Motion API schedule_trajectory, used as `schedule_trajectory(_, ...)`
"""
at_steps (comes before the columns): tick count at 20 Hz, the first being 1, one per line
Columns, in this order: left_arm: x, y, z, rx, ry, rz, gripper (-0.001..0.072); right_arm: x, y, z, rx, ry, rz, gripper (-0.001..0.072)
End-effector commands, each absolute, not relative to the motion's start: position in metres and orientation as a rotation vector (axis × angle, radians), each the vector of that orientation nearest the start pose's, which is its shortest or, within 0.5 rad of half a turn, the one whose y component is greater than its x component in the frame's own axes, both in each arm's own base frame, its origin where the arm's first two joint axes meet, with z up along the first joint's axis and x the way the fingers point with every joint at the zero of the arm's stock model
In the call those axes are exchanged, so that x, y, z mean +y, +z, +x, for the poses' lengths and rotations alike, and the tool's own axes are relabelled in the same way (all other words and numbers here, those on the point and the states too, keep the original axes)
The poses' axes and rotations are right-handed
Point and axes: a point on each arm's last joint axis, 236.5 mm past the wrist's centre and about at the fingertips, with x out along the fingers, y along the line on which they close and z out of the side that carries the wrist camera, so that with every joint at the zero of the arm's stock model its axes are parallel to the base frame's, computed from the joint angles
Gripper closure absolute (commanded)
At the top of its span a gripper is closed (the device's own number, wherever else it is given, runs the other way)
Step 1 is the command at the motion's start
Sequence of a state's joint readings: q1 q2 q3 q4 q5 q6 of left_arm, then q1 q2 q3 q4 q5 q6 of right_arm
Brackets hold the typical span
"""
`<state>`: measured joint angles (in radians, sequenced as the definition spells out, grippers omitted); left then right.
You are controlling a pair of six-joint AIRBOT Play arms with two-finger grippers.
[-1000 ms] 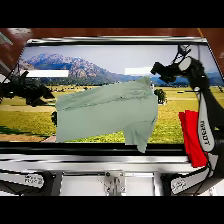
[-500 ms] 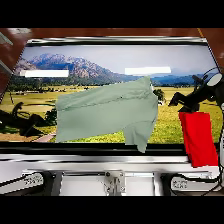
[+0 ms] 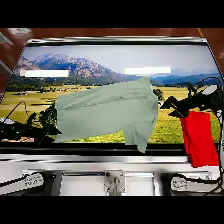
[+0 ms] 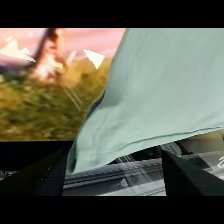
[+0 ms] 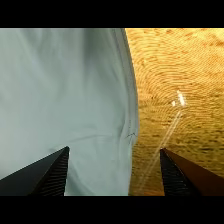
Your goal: Fold the shirts.
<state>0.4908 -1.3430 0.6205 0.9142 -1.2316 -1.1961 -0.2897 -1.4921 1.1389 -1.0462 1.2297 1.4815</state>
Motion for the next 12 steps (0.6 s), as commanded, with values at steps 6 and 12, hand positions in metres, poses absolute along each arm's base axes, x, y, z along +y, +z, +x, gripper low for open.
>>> schedule_trajectory(6, -0.049, -0.132, 0.254, 1.606, -0.082, -0.922, 0.0504, 0.008, -0.051, 0.374, 1.451, 0.101, 0.682, 0.0030)
schedule_trajectory(12, -0.052, -0.128, 0.253, 1.604, -0.130, -0.885, 0.0664, 0.007, -0.071, 0.350, 1.527, 0.105, 0.639, 0.0030)
